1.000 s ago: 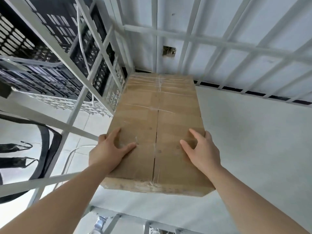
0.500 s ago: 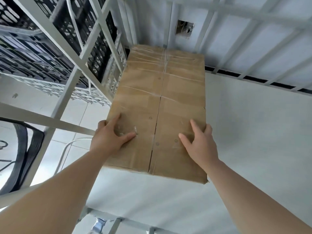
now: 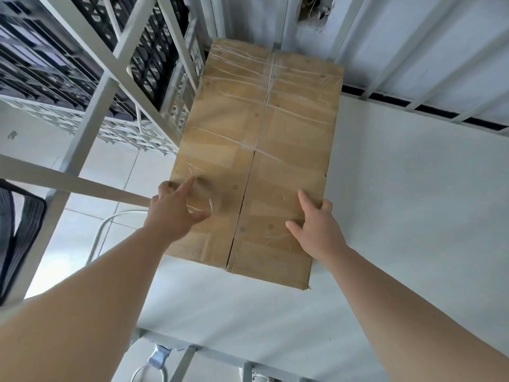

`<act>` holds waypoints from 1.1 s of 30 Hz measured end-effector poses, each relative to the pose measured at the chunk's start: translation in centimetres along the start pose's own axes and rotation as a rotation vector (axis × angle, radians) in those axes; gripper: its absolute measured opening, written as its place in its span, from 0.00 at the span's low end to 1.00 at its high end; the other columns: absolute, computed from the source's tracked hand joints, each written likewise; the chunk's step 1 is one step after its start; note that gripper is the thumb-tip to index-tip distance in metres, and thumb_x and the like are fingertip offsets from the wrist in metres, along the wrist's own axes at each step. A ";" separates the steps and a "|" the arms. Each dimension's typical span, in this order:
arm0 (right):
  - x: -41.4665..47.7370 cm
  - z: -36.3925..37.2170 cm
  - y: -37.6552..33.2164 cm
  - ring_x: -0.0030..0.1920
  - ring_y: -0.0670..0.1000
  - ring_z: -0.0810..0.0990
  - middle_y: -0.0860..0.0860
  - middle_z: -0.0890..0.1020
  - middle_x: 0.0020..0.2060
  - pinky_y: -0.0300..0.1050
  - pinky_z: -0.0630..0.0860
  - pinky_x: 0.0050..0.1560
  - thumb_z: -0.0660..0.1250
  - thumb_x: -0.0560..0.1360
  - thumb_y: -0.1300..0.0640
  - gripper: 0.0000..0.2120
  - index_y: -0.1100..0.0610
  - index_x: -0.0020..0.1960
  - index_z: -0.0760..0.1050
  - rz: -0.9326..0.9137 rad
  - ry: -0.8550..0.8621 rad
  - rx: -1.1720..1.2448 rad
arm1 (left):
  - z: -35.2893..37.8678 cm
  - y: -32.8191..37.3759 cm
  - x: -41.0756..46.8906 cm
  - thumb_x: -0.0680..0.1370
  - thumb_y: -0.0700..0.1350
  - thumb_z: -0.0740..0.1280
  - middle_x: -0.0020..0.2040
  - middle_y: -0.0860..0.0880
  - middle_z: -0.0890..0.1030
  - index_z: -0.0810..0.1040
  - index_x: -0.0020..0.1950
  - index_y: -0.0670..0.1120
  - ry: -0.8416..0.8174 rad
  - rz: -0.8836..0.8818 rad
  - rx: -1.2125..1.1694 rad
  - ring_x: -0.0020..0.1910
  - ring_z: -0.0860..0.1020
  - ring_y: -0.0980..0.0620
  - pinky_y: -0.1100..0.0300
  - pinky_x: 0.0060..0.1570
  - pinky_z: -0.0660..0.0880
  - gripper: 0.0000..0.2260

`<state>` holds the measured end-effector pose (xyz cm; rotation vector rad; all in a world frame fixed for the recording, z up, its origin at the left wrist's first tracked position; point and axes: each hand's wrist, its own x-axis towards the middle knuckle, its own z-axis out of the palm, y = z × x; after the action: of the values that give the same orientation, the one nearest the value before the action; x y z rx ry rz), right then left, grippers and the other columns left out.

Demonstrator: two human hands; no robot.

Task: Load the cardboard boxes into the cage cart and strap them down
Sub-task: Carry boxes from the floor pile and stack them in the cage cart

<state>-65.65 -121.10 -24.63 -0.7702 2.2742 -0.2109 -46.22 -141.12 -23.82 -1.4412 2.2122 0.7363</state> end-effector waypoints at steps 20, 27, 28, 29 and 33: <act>-7.4 -18.4 -5.6 0.66 0.61 0.69 0.58 0.71 0.68 0.53 0.66 0.67 0.63 0.78 0.54 0.22 0.59 0.69 0.69 -0.340 0.416 -0.163 | -14.5 13.9 -11.4 0.80 0.54 0.59 0.69 0.52 0.72 0.69 0.70 0.51 0.316 0.381 0.252 0.69 0.67 0.48 0.51 0.71 0.58 0.20; -18.4 -32.6 -6.3 0.55 0.58 0.75 0.54 0.79 0.54 0.53 0.72 0.57 0.58 0.76 0.53 0.17 0.61 0.59 0.74 -0.439 0.618 -0.206 | -24.8 21.7 -23.2 0.78 0.53 0.63 0.62 0.48 0.79 0.75 0.66 0.48 0.522 0.533 0.142 0.62 0.76 0.45 0.49 0.66 0.66 0.18; -20.4 -34.4 -6.1 0.51 0.57 0.75 0.52 0.79 0.50 0.51 0.72 0.54 0.55 0.76 0.52 0.16 0.60 0.57 0.74 -0.442 0.644 -0.223 | -26.1 22.7 -25.0 0.77 0.52 0.64 0.62 0.49 0.79 0.75 0.66 0.48 0.545 0.560 0.125 0.61 0.76 0.45 0.49 0.66 0.66 0.18; -22.5 -36.1 -5.8 0.48 0.56 0.75 0.51 0.78 0.46 0.50 0.71 0.50 0.55 0.75 0.53 0.15 0.59 0.54 0.74 -0.439 0.681 -0.227 | -27.4 23.7 -26.8 0.77 0.52 0.64 0.61 0.49 0.79 0.75 0.66 0.48 0.565 0.588 0.114 0.60 0.77 0.45 0.50 0.65 0.67 0.18; -31.3 -41.3 -4.4 0.42 0.56 0.73 0.51 0.77 0.40 0.50 0.71 0.46 0.63 0.73 0.58 0.06 0.59 0.49 0.73 -0.363 0.823 -0.209 | -31.8 27.6 -33.6 0.77 0.53 0.65 0.60 0.49 0.80 0.76 0.65 0.48 0.619 0.715 0.116 0.58 0.77 0.44 0.49 0.64 0.68 0.19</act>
<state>-73.86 -109.25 25.30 -1.4018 2.9258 -0.5458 -59.91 -127.84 26.58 -0.8616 3.2521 0.3571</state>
